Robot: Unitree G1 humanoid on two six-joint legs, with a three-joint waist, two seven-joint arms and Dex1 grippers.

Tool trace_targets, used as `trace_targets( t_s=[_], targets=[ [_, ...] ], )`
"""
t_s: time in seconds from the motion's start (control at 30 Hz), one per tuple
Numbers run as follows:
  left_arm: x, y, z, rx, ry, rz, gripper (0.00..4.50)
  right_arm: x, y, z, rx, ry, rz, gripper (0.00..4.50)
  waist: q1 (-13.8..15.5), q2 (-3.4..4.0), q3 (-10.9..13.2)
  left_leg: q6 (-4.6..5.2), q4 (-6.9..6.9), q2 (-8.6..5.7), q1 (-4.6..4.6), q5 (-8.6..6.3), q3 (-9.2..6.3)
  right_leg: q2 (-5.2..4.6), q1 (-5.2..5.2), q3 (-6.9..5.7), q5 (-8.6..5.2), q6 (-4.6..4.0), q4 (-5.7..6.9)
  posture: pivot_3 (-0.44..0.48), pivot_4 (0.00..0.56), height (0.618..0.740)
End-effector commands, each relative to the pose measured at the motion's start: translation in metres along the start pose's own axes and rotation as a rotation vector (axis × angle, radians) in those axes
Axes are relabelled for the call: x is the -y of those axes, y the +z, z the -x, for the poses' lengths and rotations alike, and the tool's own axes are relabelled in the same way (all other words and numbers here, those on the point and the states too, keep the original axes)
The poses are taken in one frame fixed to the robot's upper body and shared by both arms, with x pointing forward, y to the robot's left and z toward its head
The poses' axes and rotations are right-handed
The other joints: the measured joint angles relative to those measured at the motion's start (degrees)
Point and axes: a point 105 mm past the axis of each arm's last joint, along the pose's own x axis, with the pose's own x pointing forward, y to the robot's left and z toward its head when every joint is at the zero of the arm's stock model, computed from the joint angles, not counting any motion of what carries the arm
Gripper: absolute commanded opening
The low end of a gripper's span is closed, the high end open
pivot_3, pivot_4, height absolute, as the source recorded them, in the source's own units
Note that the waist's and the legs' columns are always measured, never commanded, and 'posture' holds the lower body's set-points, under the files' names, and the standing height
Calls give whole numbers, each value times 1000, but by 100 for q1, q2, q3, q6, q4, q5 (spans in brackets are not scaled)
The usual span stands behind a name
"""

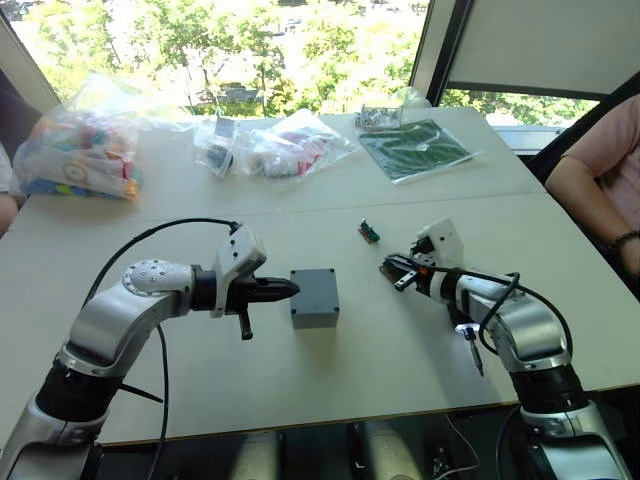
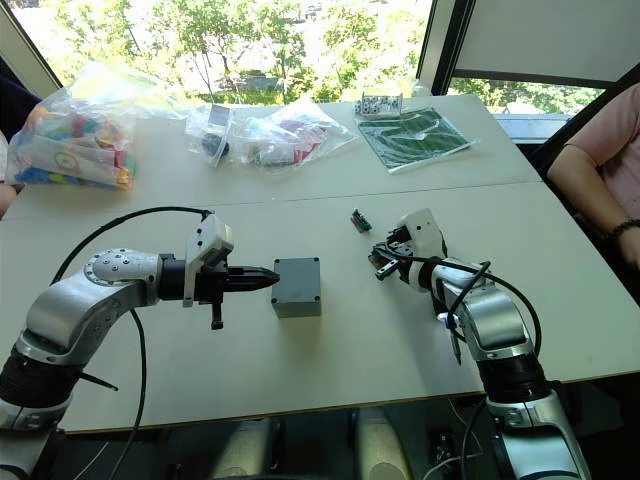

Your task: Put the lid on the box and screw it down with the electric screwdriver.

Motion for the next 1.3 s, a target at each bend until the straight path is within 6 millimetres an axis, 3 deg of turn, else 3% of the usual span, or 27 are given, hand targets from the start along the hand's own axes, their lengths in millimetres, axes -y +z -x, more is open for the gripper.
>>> trace_targets(
  t_s=[0.03,0.5,0.57,0.73,0.93,1.3],
  targets=[
    [2,7,2,15,-1,-44,0,1,15,4,55,-5,13,58,2,0,0,0,0,0,0,0,0,0,0,0,0,0,0,0,150,740],
    [-1,7,7,12,5,-45,0,2,48,16,168,6,-26,58,-2,0,0,0,0,0,0,0,0,0,0,0,0,0,0,0,150,740],
    [-3,9,12,21,10,-36,0,-8,58,18,199,58,-18,58,-5,1,0,0,-1,0,0,0,0,0,0,0,0,0,0,0,150,740],
    [-10,-6,29,-30,48,-7,0,-65,79,20,271,319,41,58,-61,1,1,0,-13,4,4,0,-1,4,-4,0,-1,0,0,0,150,740],
    [-11,-13,34,-39,76,15,0,-83,71,11,236,378,41,58,-87,1,1,0,-5,-1,-1,0,-1,-4,-2,0,-2,1,-1,0,150,740],
    [-10,-12,30,-31,87,12,0,-85,61,2,186,391,57,58,-128,1,1,0,-8,0,-1,0,-1,-2,-4,-1,-2,0,-1,0,150,740]
  ],
)
